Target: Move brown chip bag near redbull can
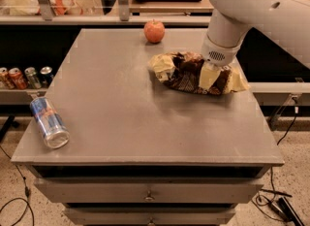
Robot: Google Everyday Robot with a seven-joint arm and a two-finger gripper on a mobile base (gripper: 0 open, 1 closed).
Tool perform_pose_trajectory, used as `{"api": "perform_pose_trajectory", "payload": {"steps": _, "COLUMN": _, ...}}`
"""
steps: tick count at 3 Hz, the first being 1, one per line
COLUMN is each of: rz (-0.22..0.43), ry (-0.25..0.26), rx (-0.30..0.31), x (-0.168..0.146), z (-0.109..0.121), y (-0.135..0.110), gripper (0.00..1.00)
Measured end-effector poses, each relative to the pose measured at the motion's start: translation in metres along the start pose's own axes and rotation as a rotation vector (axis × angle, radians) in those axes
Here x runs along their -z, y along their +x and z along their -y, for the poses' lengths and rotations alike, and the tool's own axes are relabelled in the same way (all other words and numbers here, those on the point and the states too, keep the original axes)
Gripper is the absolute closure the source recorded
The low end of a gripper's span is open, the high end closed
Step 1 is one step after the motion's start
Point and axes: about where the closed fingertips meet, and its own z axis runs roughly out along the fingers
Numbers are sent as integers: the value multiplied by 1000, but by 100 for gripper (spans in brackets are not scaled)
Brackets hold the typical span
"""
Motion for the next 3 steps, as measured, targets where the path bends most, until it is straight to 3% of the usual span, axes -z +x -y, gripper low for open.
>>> {"api": "perform_pose_trajectory", "payload": {"steps": 2, "rz": -104, "ry": 153, "rx": -66, "x": 61, "z": 23, "y": -7, "gripper": 100}}
{"api": "perform_pose_trajectory", "payload": {"steps": 3, "rz": -108, "ry": 213, "rx": -68, "x": 92, "z": 24, "y": -14, "gripper": 100}}
